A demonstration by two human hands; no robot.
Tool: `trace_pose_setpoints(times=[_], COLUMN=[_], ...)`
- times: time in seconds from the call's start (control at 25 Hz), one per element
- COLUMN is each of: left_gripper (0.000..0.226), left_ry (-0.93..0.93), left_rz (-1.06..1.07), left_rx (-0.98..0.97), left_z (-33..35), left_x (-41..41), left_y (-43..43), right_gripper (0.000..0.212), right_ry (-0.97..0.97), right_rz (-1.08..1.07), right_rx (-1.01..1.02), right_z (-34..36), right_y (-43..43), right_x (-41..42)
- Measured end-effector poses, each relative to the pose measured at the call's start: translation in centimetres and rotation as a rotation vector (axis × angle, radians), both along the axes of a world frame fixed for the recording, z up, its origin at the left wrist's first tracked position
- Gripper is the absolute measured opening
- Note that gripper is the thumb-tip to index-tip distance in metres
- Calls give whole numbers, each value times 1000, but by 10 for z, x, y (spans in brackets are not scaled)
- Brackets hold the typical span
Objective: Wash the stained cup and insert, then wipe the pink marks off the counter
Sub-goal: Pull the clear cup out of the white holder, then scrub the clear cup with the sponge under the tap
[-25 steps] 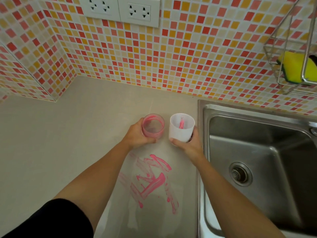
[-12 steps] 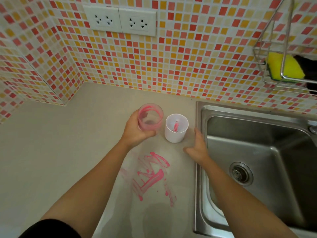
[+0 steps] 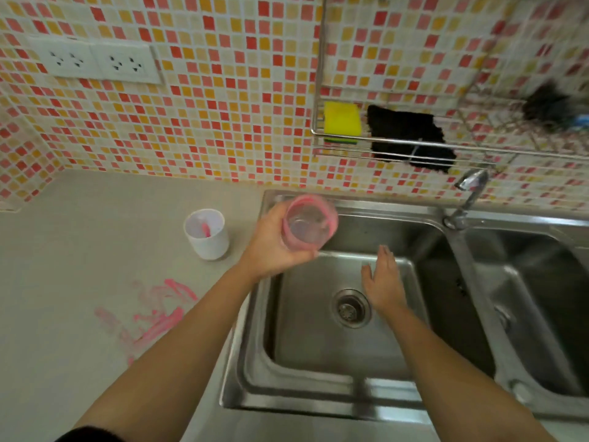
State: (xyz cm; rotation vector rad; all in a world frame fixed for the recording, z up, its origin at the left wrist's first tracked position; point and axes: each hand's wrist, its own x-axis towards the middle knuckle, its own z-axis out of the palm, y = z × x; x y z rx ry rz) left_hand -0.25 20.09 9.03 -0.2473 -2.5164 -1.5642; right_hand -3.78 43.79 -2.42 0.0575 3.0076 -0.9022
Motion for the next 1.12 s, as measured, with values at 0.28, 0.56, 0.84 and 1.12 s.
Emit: trace_pose_setpoints(times=[0.28, 0.56, 0.84, 1.12], left_gripper=[92, 79, 91, 77], left_ry=[3, 176, 381, -15], left_rz=[9, -11, -96, 28], left_rx=[-323, -922, -1269, -848], left_z=[-91, -127, -119, -113], left_x=[-22, -46, -63, -76], left_y=[135, 166, 173, 186], right_gripper=[63, 68, 78, 64], right_ry=[-227, -87, -105, -36], right_rz=[-38, -34, -45, -130], right_rx=[381, 529, 582, 231], right_z=[-37, -55, -67, -53], right_y=[186, 216, 219, 219], right_x=[28, 37, 36, 24])
